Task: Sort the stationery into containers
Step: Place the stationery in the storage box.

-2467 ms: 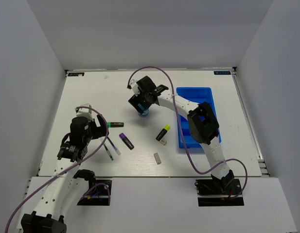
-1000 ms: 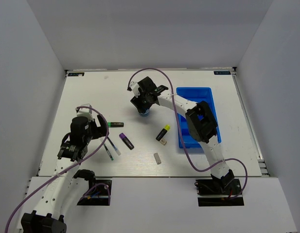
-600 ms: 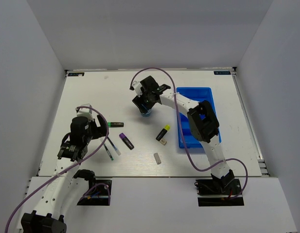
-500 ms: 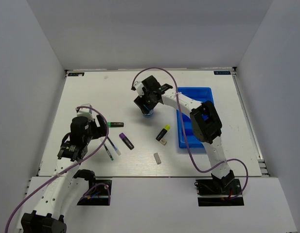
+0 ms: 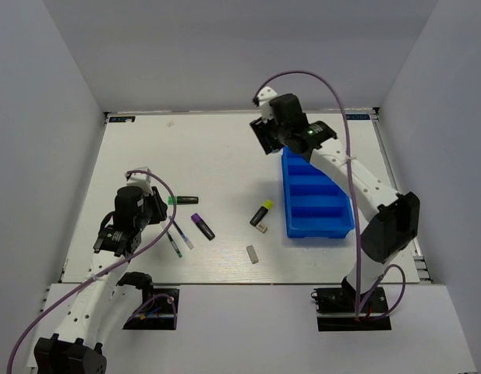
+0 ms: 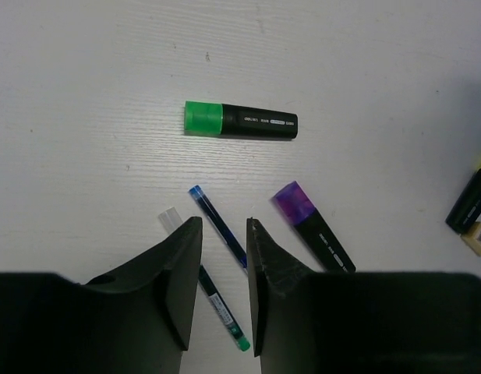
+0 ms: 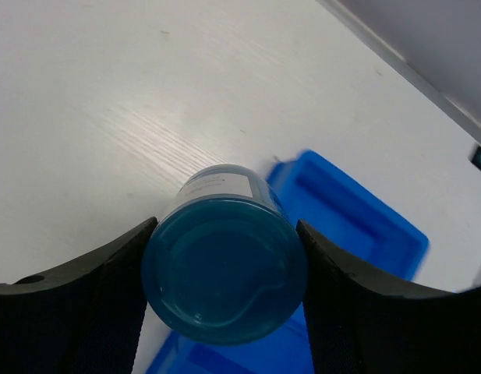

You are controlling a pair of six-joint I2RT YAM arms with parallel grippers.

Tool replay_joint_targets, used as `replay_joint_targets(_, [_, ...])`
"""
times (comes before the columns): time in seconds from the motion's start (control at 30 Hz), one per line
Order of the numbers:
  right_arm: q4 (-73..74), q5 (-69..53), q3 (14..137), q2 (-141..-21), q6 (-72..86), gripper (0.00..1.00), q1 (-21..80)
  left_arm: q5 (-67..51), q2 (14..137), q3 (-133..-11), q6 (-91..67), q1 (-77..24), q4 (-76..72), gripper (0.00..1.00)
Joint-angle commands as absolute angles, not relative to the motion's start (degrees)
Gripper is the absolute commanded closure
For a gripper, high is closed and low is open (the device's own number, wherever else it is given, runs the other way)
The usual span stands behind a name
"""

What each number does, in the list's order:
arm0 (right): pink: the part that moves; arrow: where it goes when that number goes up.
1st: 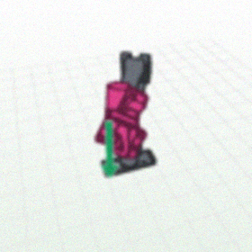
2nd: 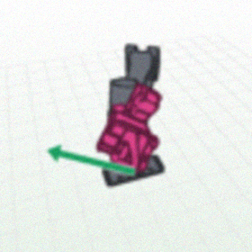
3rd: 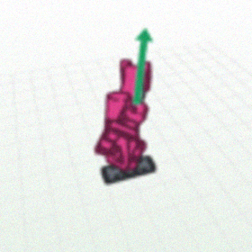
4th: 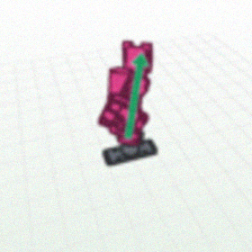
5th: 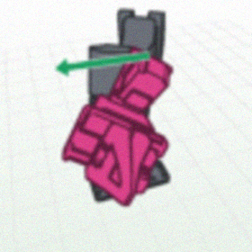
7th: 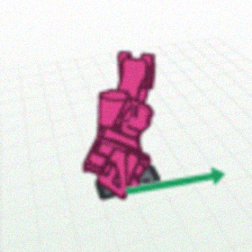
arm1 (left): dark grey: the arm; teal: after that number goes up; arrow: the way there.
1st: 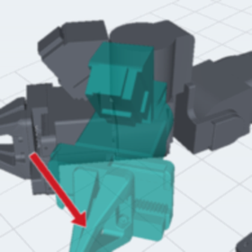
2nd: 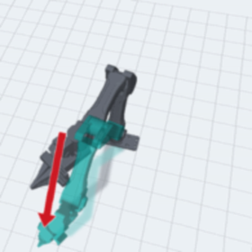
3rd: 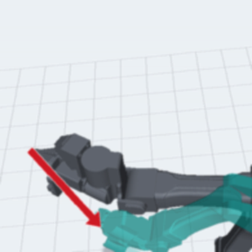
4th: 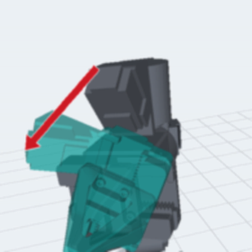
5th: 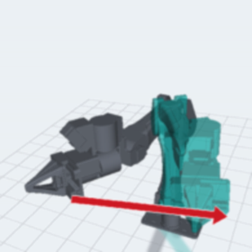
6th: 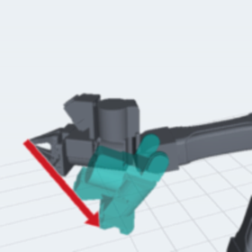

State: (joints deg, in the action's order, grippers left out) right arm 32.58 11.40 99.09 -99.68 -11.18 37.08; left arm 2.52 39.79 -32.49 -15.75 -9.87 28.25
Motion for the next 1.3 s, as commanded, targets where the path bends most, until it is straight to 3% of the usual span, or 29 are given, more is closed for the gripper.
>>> replay_joint_targets(0.0, [32.3,24.2,94.1,-96.2,-6.3,1.00,33.3,1.1,39.8,-32.1,-15.9,-9.5,27.7,0.60])
replay_joint_targets(0.1, [31.9,27.2,91.2,-92.7,-2.8,1.00,29.4,0.7,40.1,-32.1,-16.0,-9.6,27.5,0.59])
replay_joint_targets(0.4, [30.7,17.4,88.2,-95.1,1.8,1.00,18.4,0.3,40.9,-32.2,-16.0,-9.5,27.5,0.57])
replay_joint_targets(0.8, [31.7,4.9,96.6,-106.5,4.9,1.00,11.3,0.4,41.3,-32.3,-15.7,-9.6,27.7,0.55])
replay_joint_targets(1.27, [25.2,-3.8,96.4,-112.1,6.2,1.00,6.9,0.3,41.8,-32.4,-15.6,-9.6,27.9,0.54])
